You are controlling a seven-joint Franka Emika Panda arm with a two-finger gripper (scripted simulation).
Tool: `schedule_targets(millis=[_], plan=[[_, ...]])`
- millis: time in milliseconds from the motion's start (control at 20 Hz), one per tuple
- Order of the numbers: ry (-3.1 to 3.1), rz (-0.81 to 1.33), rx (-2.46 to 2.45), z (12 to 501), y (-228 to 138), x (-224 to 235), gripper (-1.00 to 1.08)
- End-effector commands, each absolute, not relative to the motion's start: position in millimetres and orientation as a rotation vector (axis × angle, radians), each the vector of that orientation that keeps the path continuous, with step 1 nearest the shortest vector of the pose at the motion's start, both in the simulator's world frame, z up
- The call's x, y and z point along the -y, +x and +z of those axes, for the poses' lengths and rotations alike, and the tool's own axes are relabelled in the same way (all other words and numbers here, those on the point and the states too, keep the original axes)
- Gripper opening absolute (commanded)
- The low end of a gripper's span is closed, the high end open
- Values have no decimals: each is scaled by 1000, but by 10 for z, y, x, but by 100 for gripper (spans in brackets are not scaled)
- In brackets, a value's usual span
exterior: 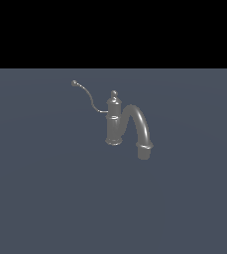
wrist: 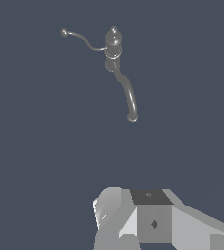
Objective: Turn on the faucet by rotating a designated handle.
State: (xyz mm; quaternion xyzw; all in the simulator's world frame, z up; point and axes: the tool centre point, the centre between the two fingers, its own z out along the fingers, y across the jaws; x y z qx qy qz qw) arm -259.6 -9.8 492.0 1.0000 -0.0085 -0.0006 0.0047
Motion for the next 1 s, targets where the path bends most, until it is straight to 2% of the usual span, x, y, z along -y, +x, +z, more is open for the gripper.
schedule_targets(millis=[0,950], plan=[[3132,-2,27,4920,-2596,98,-100],[3108,37,78,4977,-2416,135,-100]])
